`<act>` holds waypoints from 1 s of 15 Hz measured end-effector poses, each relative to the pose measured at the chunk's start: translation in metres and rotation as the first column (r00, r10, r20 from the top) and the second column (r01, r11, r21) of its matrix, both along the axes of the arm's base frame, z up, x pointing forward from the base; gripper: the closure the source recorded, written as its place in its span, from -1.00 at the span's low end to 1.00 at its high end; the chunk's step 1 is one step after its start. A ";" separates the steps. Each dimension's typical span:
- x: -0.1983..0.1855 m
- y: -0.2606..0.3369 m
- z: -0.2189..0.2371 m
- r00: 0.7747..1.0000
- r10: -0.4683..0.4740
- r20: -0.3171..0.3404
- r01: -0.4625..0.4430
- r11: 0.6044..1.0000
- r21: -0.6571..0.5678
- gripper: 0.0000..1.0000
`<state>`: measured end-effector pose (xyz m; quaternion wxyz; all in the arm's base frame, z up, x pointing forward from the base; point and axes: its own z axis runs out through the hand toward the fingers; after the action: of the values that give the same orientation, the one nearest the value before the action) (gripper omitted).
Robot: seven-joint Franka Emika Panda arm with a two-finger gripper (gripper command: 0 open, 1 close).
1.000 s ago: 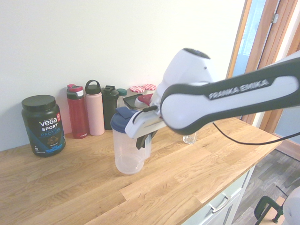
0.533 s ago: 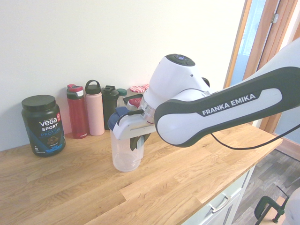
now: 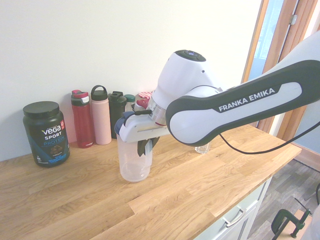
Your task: Pour me some water
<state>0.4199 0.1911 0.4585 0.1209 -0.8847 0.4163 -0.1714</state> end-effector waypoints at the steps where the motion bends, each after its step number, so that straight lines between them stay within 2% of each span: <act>1: 0.000 -0.001 0.001 1.000 0.000 -0.003 0.000 1.000 0.005 1.00; 5: 0.000 0.001 -0.008 0.999 0.009 -0.035 -0.008 1.000 0.014 1.00; 6: -0.001 0.002 -0.010 0.999 0.011 -0.041 -0.011 1.000 0.015 -1.00; 15: -0.003 0.001 -0.006 0.999 0.018 -0.039 -0.017 0.999 0.030 -1.00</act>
<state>0.4169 0.1922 0.4522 0.1274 -0.8897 0.4132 -0.1467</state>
